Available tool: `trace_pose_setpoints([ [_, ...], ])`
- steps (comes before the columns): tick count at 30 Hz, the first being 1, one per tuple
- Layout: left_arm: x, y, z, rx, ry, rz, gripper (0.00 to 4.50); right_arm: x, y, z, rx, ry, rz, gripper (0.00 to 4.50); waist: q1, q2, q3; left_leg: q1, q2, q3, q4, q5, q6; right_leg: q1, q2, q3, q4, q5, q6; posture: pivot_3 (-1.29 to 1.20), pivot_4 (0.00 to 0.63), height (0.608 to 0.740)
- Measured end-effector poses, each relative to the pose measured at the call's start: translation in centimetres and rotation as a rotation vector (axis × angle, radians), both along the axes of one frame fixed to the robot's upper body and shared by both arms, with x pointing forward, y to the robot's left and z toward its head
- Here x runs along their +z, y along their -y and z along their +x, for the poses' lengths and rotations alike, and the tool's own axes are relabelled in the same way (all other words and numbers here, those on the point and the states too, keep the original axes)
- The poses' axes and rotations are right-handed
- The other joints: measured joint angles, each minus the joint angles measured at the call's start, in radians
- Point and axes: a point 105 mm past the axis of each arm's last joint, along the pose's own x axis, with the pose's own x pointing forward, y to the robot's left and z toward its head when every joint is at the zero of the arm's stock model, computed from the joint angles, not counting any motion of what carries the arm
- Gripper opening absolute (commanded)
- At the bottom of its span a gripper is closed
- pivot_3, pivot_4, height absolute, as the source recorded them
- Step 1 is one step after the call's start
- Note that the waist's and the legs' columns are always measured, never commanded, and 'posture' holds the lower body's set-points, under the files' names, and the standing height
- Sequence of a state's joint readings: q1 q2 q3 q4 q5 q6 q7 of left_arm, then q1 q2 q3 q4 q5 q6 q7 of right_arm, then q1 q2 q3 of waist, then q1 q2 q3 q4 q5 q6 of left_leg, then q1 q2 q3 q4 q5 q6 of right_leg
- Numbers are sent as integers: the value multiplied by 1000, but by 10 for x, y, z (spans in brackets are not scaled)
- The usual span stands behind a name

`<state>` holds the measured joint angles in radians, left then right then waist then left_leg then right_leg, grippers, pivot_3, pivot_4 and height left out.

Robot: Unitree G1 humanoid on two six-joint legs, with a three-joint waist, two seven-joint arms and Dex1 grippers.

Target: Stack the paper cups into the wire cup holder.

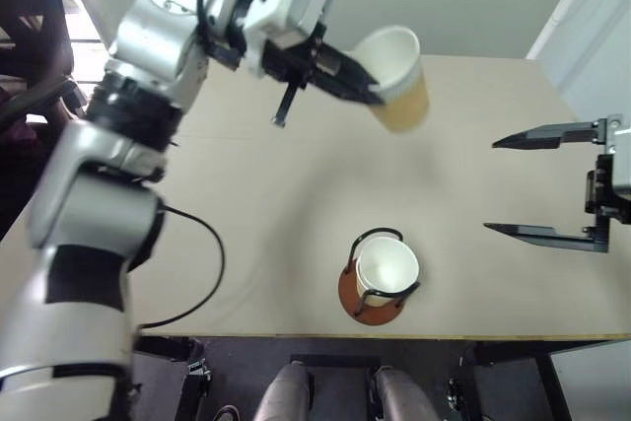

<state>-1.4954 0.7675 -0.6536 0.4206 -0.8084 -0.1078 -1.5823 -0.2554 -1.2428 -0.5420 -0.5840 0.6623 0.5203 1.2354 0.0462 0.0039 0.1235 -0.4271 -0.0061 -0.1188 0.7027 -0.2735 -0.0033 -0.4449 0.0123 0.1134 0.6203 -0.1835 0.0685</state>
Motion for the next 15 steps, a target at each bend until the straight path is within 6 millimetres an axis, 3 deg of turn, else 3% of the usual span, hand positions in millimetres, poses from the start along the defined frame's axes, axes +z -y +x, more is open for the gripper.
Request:
trace_pose_setpoints([
  [2, -13, 5, -16, -83, -53, 51, 20, 2, 5, -1, -20, 7, -7, 4500, 4, 0, 0, 0, -1, -1, 1, 0, 0, 1, -1, -1, 0, 0, 0, 0, 150, 740],
  [7, -29, 10, -33, -182, -142, 107, 20, 6, 15, -2, -75, 30, -27, 4500, 3, 0, 0, 0, 0, -1, 6, -6, 10, 2, -2, -1, 0, 2, -1, 0, 150, 740],
  [15, -58, 17, -34, -219, -162, 237, 20, 6, 15, -11, -102, 38, -48, 4500, 0, 1, 0, 3, 0, -1, 7, -6, 10, 4, -2, -1, 4, 1, -4, 0, 150, 740],
])
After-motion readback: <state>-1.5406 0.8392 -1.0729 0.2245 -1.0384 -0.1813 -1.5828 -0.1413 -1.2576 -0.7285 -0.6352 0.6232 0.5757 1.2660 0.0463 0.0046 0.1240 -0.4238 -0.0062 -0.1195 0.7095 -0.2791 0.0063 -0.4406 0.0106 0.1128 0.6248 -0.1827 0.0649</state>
